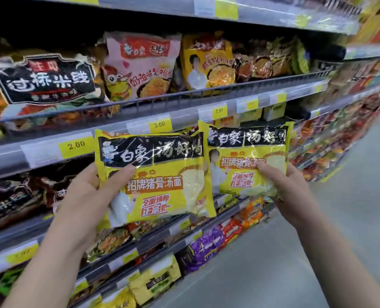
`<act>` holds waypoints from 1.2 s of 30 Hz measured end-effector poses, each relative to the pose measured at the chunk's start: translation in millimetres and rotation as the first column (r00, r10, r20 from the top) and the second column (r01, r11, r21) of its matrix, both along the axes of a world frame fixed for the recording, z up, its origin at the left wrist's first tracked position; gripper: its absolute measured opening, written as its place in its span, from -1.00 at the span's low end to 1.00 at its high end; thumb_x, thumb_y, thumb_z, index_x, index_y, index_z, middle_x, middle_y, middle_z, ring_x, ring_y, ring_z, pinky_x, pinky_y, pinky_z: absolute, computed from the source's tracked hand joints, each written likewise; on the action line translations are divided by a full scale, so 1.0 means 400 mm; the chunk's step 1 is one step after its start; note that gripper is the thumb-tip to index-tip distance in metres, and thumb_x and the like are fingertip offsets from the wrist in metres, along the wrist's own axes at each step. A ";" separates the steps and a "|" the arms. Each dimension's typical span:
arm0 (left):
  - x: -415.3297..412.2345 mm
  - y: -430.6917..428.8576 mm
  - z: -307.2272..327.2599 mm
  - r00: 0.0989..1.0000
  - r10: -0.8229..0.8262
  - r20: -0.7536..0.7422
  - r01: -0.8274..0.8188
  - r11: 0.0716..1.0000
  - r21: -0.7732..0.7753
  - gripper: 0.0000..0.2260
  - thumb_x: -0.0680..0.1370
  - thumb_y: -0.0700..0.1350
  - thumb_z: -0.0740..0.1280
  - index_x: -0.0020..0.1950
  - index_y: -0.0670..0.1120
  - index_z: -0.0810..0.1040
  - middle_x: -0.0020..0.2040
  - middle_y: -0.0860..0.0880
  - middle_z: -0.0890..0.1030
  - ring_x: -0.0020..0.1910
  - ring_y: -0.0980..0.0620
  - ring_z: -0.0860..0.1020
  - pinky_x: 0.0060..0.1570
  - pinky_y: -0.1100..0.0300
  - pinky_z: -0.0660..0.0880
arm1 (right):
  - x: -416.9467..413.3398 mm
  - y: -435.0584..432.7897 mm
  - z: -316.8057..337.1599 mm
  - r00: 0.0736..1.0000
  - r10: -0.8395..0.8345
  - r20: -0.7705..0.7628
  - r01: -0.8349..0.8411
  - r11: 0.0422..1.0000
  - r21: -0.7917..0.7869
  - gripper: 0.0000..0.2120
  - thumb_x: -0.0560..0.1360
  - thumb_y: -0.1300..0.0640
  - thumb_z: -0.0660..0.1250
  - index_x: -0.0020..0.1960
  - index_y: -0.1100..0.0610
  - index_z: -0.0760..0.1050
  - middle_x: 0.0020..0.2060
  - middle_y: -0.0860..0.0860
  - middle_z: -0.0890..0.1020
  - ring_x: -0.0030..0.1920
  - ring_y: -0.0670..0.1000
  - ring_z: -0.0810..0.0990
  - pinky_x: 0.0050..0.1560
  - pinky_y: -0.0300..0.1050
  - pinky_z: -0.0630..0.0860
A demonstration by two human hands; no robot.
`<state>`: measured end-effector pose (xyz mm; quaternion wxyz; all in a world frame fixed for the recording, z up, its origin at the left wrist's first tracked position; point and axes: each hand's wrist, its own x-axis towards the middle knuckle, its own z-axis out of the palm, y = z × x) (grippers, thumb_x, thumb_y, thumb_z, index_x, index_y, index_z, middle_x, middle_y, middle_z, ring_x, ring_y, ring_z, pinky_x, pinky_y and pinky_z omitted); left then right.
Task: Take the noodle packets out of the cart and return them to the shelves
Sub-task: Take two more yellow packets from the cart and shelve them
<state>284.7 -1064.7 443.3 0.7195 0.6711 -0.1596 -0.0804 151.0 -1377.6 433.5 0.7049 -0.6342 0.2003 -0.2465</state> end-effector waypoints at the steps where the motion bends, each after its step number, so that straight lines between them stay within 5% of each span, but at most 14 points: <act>1: 0.008 -0.011 -0.002 1.000 -0.007 -0.007 0.007 1.000 -0.003 -0.58 0.15 0.38 0.57 -0.13 0.21 0.69 -0.12 0.07 0.76 -0.18 0.09 0.73 -0.16 0.03 0.55 | 0.015 -0.015 -0.006 1.000 0.013 -0.004 -0.013 1.000 0.000 -0.71 0.42 0.08 0.46 0.11 0.15 0.58 -0.13 0.04 0.75 -0.14 0.04 0.74 -0.21 -0.12 0.67; 5: 0.018 -0.037 -0.015 0.997 0.051 -0.052 -0.052 0.998 -0.024 -0.55 0.27 0.25 0.58 0.06 0.10 0.68 0.02 0.00 0.76 0.01 -0.11 0.73 -0.07 0.01 0.60 | 0.059 -0.079 -0.034 0.997 0.064 -0.038 -0.064 0.998 0.023 -0.62 0.39 0.05 0.49 0.14 0.18 0.56 -0.05 0.13 0.72 -0.09 0.12 0.72 -0.11 -0.03 0.67; 8: 0.004 -0.058 -0.026 0.993 0.093 -0.067 -0.095 0.995 -0.032 -0.42 0.15 0.29 0.63 0.07 0.05 0.68 0.04 -0.02 0.76 0.00 -0.09 0.74 -0.11 0.03 0.65 | 0.083 -0.123 -0.045 0.990 0.132 -0.044 -0.131 0.991 0.025 -0.65 0.36 0.02 0.50 0.08 0.13 0.56 -0.16 0.04 0.72 -0.14 0.07 0.71 -0.14 -0.06 0.65; 12: -0.053 -0.091 -0.042 0.979 0.169 -0.115 -0.173 0.985 -0.023 -0.41 0.18 0.31 0.63 0.08 0.03 0.68 0.12 -0.08 0.74 0.14 -0.15 0.69 0.25 -0.26 0.51 | 0.106 -0.189 -0.061 0.975 0.215 -0.059 -0.212 0.976 0.057 -0.84 0.51 0.09 0.43 0.07 0.06 0.55 -0.25 -0.09 0.73 -0.25 -0.12 0.72 -0.18 -0.19 0.57; 16: -0.136 -0.130 -0.064 0.955 0.276 -0.106 -0.279 0.960 -0.019 -0.36 0.15 0.39 0.62 0.10 0.07 0.69 0.20 -0.08 0.71 0.29 -0.15 0.61 0.38 -0.28 0.40 | 0.118 -0.264 -0.054 0.951 0.303 -0.065 -0.297 0.951 0.084 -0.89 0.57 0.11 0.40 0.09 0.01 0.55 -0.20 -0.10 0.76 -0.19 -0.13 0.74 -0.09 -0.18 0.54; 20: -0.223 -0.182 -0.085 0.916 0.374 -0.146 -0.383 0.923 -0.035 -0.33 0.09 0.40 0.63 0.08 0.10 0.70 0.20 -0.03 0.71 0.28 -0.16 0.62 0.39 -0.29 0.39 | 0.120 -0.337 -0.058 0.925 0.377 -0.051 -0.370 0.922 0.111 -0.90 0.59 0.11 0.40 0.09 0.00 0.54 -0.20 -0.13 0.76 -0.18 -0.14 0.74 -0.02 -0.14 0.54; 26: -0.275 -0.242 -0.087 0.886 0.443 -0.137 -0.449 0.894 -0.008 -0.24 0.04 0.40 0.64 0.12 0.05 0.65 0.16 0.00 0.73 0.23 -0.10 0.64 0.38 -0.25 0.43 | 0.134 -0.385 -0.062 0.888 0.456 -0.055 -0.446 0.885 0.137 -0.91 0.59 0.11 0.40 0.07 -0.01 0.54 -0.22 -0.15 0.75 -0.20 -0.16 0.73 -0.23 -0.30 0.61; 32: -0.227 -0.261 -0.116 0.871 0.478 -0.117 -0.474 0.878 0.058 -0.59 0.21 0.31 0.56 -0.03 0.17 0.71 0.12 0.00 0.74 0.12 -0.05 0.71 0.32 -0.25 0.49 | 0.176 -0.367 -0.091 0.869 0.488 -0.079 -0.473 0.867 0.155 -0.90 0.57 0.12 0.40 0.07 -0.01 0.54 -0.21 -0.14 0.76 -0.20 -0.17 0.74 -0.24 -0.30 0.61; 36: -0.149 -0.264 -0.175 0.867 0.492 -0.073 -0.483 0.868 0.118 -0.59 0.34 0.22 0.52 0.06 0.01 0.66 0.02 -0.04 0.76 0.03 -0.12 0.73 0.14 -0.19 0.61 | 0.214 -0.348 -0.141 0.873 0.477 -0.100 -0.453 0.871 0.192 -0.94 0.58 0.13 0.38 0.01 -0.01 0.54 -0.27 -0.14 0.76 -0.28 -0.18 0.73 -0.36 -0.36 0.57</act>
